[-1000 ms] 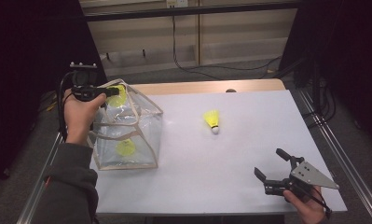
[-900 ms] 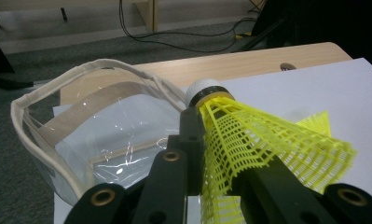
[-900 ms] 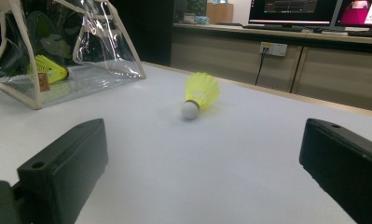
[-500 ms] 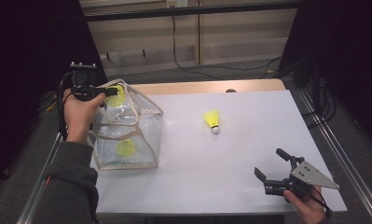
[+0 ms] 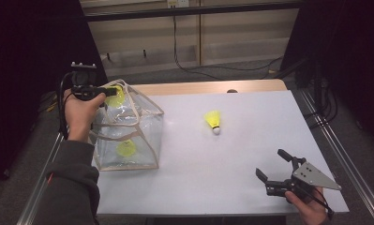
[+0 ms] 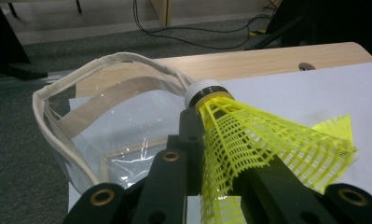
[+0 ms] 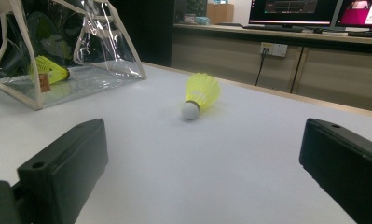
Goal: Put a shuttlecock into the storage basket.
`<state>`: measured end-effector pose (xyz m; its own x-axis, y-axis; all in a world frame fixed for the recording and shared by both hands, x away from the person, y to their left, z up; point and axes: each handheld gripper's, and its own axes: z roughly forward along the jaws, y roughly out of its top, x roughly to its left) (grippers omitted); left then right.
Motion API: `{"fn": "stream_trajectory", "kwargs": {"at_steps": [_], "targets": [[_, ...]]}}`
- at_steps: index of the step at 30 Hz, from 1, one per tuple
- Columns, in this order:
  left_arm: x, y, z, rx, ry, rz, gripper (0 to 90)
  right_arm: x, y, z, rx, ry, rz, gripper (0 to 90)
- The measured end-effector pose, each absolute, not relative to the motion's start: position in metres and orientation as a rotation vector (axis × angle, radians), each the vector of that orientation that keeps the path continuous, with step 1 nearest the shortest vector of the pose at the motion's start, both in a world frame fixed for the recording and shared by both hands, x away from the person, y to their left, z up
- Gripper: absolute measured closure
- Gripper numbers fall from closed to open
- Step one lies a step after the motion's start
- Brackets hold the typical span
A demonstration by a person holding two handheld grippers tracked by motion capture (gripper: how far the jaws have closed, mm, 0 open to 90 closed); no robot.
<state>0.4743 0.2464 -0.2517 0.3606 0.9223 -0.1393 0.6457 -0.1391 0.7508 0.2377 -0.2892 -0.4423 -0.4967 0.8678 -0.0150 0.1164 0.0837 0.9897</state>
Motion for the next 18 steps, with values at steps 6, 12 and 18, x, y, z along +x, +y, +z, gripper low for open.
{"fn": "stream_trajectory", "kwargs": {"at_steps": [6,12,18], "targets": [[0.4786,0.2468,-0.2557,1.870,1.383,0.471,83.0,0.2376,-0.2892,-0.4423,0.979,1.713,1.472,0.9],[0.4802,0.2467,-0.2569,1.867,1.383,0.472,83.0,0.2378,-0.2894,-0.4424,0.980,1.712,1.473,1.0],[0.4831,0.2472,-0.2594,1.859,1.402,0.472,82.9,0.2378,-0.2893,-0.4425,0.981,1.713,1.473,0.9]]}}
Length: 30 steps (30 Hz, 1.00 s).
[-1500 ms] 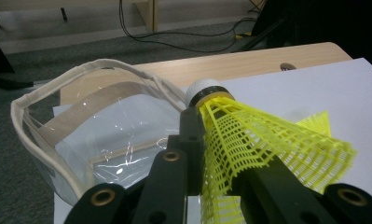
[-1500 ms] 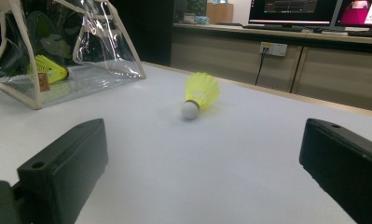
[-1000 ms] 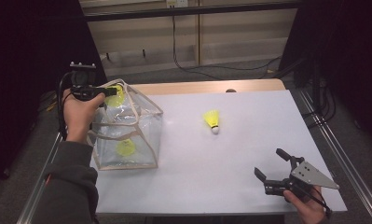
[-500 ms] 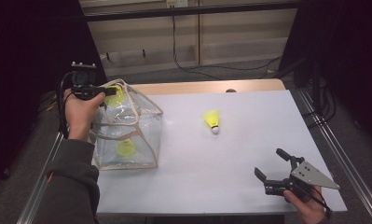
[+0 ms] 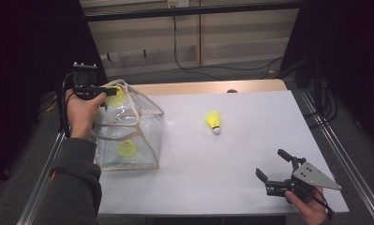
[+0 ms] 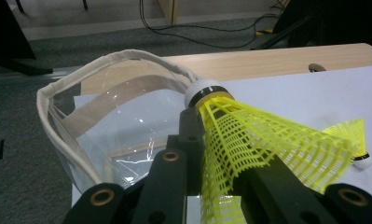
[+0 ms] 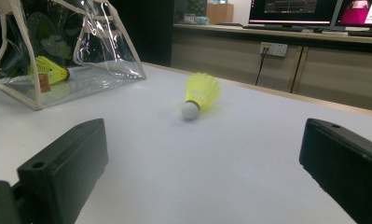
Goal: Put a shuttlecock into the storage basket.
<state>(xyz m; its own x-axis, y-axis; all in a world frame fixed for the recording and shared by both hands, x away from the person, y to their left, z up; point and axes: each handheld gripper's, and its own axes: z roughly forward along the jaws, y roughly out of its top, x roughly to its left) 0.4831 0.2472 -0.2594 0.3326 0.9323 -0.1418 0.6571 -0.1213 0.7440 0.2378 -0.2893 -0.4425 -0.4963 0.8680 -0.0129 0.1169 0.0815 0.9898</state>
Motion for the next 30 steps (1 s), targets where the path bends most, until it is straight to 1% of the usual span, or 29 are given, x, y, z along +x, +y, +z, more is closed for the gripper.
{"fn": "stream_trajectory", "kwargs": {"at_steps": [21,27,30], "targets": [[0.491,0.249,-0.267,1.863,1.436,0.496,81.9,0.238,-0.289,-0.443,0.985,1.716,1.475,1.1],[0.492,0.247,-0.269,1.866,1.438,0.507,77.9,0.238,-0.289,-0.443,0.985,1.715,1.476,1.2],[0.492,0.248,-0.271,1.871,1.434,0.504,77.5,0.238,-0.289,-0.443,0.983,1.715,1.476,1.2]]}}
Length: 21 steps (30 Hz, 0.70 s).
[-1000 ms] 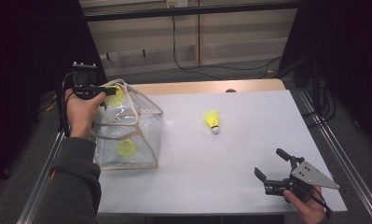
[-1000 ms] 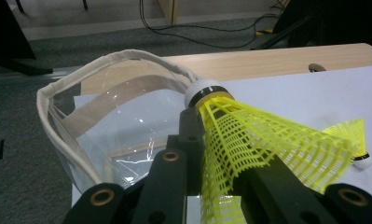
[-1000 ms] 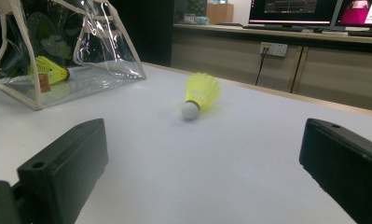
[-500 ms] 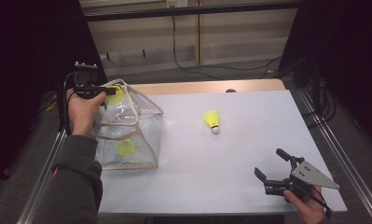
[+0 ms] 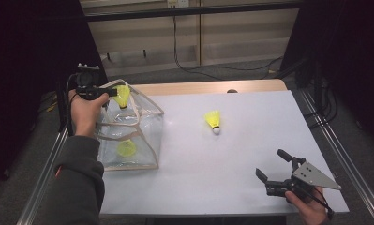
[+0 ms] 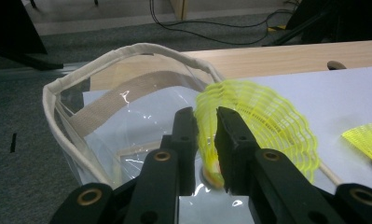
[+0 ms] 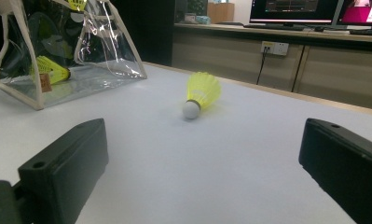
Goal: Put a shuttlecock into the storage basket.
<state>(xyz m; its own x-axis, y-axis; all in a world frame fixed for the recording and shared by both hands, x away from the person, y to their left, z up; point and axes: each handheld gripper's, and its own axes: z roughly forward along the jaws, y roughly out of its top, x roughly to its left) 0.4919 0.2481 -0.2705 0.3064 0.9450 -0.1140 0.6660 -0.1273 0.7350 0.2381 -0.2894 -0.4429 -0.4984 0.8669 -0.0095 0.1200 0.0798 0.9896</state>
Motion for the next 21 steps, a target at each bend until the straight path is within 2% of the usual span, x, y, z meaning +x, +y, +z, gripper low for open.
{"fn": "stream_trajectory", "kwargs": {"at_steps": [5,12,16,18,19,21], "targets": [[0.491,0.250,-0.272,1.867,1.438,0.502,76.1,0.238,-0.289,-0.443,0.983,1.714,1.478,1.2],[0.493,0.254,-0.271,1.866,1.456,0.519,84.4,0.238,-0.289,-0.443,0.983,1.716,1.476,1.2],[0.495,0.256,-0.272,1.852,1.474,0.521,85.7,0.238,-0.289,-0.443,0.986,1.715,1.477,1.2],[0.495,0.258,-0.272,1.851,1.473,0.543,82.8,0.238,-0.289,-0.443,0.984,1.714,1.481,1.2],[0.495,0.259,-0.271,1.832,1.476,0.566,77.6,0.238,-0.289,-0.443,0.984,1.714,1.481,1.2],[0.495,0.258,-0.271,1.821,1.467,0.557,76.4,0.238,-0.289,-0.443,0.984,1.714,1.478,1.2]]}}
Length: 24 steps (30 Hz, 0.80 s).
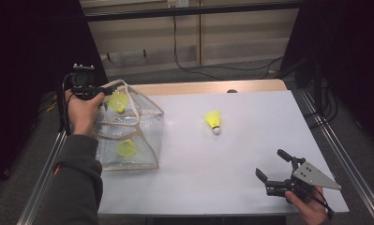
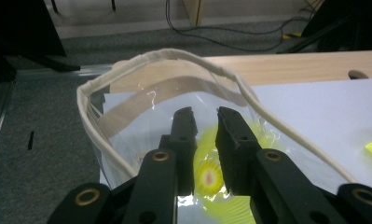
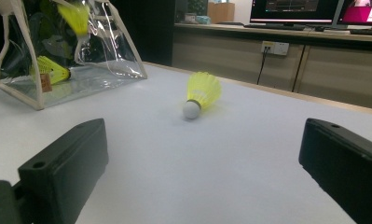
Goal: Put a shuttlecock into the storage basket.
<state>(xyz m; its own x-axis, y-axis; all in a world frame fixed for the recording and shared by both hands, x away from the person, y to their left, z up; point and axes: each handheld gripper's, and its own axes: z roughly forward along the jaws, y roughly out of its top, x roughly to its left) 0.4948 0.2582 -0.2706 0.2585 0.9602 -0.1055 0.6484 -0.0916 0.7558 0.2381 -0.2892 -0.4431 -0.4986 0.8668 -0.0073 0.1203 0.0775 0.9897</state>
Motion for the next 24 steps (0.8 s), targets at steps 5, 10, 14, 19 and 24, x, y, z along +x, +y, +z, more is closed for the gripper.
{"fn": "stream_trajectory", "kwargs": {"at_steps": [5,10,14,19,24], "targets": [[0.493,0.254,-0.269,1.830,1.446,0.552,69.2,0.238,-0.289,-0.443,0.984,1.714,1.482,1.2],[0.490,0.249,-0.267,1.821,1.432,0.520,62.4,0.238,-0.289,-0.443,0.983,1.715,1.480,1.2],[0.488,0.246,-0.264,1.821,1.416,0.500,54.8,0.238,-0.290,-0.443,0.983,1.713,1.481,1.2],[0.484,0.239,-0.260,1.816,1.391,0.461,49.4,0.238,-0.289,-0.443,0.980,1.714,1.480,1.2],[0.480,0.232,-0.256,1.821,1.354,0.420,43.8,0.238,-0.290,-0.443,0.982,1.713,1.480,1.2]]}}
